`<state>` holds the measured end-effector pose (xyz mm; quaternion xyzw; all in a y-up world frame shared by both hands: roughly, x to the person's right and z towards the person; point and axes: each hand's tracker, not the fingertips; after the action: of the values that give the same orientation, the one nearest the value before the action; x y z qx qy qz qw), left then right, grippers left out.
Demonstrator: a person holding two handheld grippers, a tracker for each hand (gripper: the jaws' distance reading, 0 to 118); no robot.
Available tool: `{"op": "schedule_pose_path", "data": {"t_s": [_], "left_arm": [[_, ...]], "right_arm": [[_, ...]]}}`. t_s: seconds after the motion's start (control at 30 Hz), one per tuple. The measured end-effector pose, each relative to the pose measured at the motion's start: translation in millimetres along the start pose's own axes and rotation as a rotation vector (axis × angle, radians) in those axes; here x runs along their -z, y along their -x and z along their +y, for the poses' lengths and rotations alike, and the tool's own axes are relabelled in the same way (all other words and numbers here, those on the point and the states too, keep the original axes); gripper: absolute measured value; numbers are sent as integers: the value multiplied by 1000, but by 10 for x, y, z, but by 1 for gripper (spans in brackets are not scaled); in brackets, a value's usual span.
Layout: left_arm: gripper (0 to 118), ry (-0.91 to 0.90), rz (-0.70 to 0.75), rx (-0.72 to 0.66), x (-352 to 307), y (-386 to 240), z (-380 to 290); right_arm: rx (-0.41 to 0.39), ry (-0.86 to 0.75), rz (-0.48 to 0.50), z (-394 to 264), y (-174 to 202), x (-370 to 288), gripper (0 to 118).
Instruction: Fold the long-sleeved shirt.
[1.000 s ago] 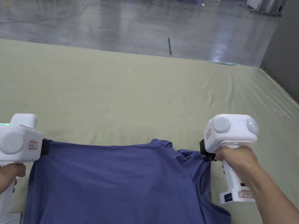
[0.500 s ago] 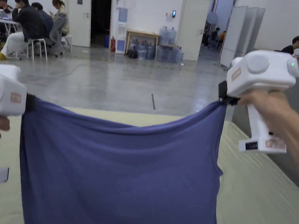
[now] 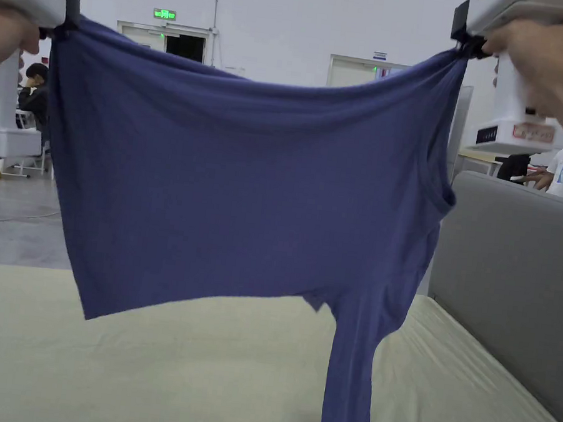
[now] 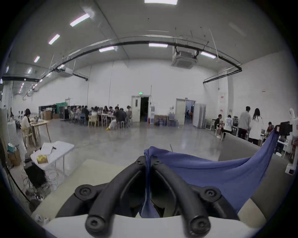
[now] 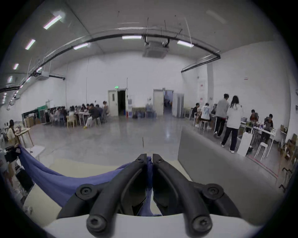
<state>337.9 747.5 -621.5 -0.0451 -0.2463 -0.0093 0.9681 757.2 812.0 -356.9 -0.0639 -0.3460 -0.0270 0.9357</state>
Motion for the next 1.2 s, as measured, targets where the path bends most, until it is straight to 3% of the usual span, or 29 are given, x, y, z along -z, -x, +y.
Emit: {"op": "schedule_pose_path", "data": {"t_s": [0.23, 0.7, 0.8, 0.93, 1.2], "left_arm": [[1, -1, -8, -10, 10, -72, 16], [1, 189, -58, -25, 67, -48, -1440], [1, 207, -72, -46, -114, -5, -1605], [1, 230, -91, -56, -509, 85, -1868], [1, 288, -120, -122, -1587, 311, -2782]], "right_arm": [[5, 32, 1, 87, -83, 88, 6], [60, 224, 62, -1418, -257, 201, 6], [41, 235, 65, -1581, -291, 30, 6], [72, 259, 77, -1854, -436, -351, 6], [53, 308, 110, -2884, -721, -1586, 6]]}}
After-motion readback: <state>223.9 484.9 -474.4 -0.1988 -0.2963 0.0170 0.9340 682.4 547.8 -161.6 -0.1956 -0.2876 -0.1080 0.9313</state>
